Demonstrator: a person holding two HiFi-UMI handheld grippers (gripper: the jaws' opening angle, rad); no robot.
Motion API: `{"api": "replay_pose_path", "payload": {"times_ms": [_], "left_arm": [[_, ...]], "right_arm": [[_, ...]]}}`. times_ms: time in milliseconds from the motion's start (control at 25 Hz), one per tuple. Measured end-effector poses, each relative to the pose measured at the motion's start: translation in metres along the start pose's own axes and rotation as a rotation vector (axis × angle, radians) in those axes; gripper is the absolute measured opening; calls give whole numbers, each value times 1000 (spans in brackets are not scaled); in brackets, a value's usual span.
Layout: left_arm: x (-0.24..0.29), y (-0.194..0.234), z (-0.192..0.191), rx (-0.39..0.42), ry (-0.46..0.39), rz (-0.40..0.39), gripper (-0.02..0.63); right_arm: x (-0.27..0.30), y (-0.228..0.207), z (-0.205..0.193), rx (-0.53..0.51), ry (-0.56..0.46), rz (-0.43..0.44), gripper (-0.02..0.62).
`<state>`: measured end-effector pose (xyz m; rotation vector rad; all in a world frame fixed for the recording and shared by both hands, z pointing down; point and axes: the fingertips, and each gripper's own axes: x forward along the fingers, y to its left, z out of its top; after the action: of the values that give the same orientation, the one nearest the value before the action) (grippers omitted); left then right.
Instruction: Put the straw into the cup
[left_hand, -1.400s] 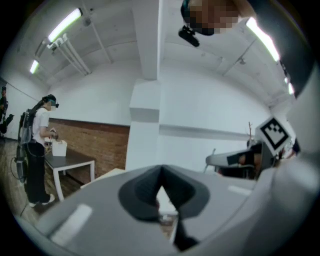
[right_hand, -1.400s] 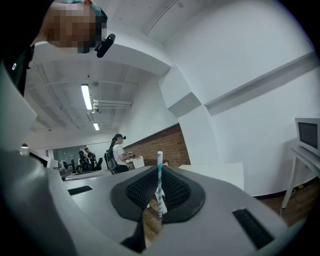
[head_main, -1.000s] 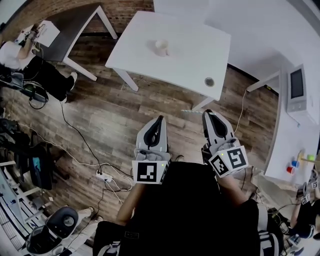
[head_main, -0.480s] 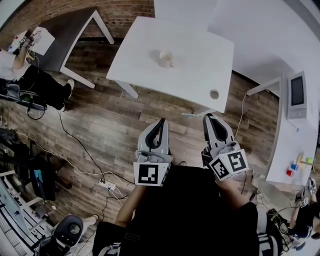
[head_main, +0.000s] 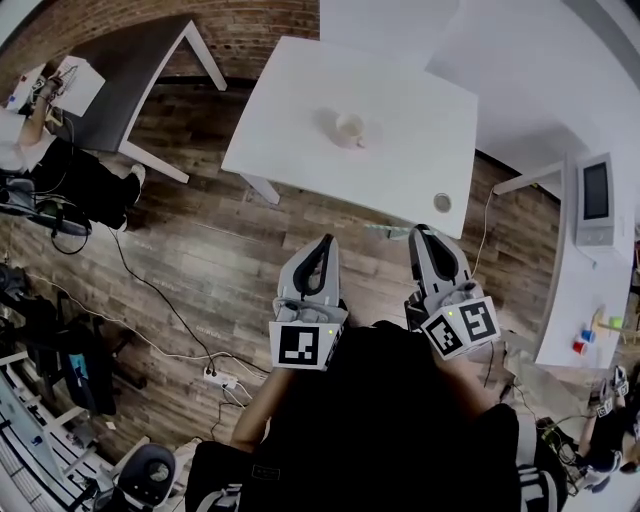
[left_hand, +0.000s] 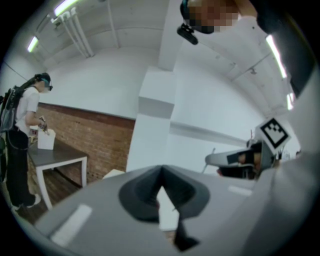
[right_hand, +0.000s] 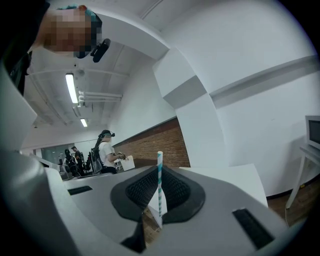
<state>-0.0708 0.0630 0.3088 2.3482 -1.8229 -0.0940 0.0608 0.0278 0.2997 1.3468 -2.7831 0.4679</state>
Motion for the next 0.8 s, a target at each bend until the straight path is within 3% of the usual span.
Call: {"api": "replay_pose_path", "payload": {"times_ms": [400, 800], "left_arm": [[15, 38, -3, 14, 17, -7, 5], [38, 56, -4, 11, 25, 15, 5]], "right_arm": [[43, 14, -1, 3, 5, 4, 23], [75, -2, 3, 16, -3, 9, 23]]}}
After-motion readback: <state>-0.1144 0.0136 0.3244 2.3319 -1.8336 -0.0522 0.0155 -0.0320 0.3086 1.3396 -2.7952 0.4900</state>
